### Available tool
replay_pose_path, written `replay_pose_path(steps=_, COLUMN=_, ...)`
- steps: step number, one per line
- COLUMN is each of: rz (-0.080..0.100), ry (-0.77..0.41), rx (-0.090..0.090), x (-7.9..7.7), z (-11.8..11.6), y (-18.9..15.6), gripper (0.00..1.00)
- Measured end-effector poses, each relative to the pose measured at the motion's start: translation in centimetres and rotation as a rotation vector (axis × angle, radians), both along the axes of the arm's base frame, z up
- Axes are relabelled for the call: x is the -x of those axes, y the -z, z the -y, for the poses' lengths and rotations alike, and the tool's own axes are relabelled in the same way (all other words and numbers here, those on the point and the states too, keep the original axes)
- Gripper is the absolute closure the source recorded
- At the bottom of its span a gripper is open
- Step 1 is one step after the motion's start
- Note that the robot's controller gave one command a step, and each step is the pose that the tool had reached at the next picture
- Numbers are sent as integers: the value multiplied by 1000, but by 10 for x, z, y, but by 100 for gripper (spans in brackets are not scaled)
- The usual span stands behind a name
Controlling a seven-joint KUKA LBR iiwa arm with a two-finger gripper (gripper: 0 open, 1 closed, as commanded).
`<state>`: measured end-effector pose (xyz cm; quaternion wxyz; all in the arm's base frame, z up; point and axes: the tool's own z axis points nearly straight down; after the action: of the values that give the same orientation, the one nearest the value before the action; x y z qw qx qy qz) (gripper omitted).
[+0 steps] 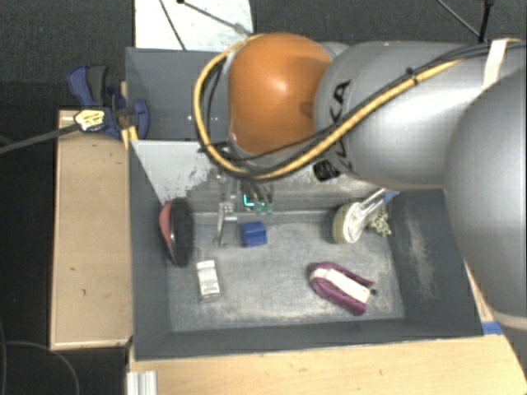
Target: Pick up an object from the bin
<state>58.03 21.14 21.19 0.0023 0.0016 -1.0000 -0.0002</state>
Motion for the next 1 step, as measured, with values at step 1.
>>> replay_pose_path(steps=1, rz=4, ry=-641, rx=0, x=59, z=-26, y=139, gripper=0)
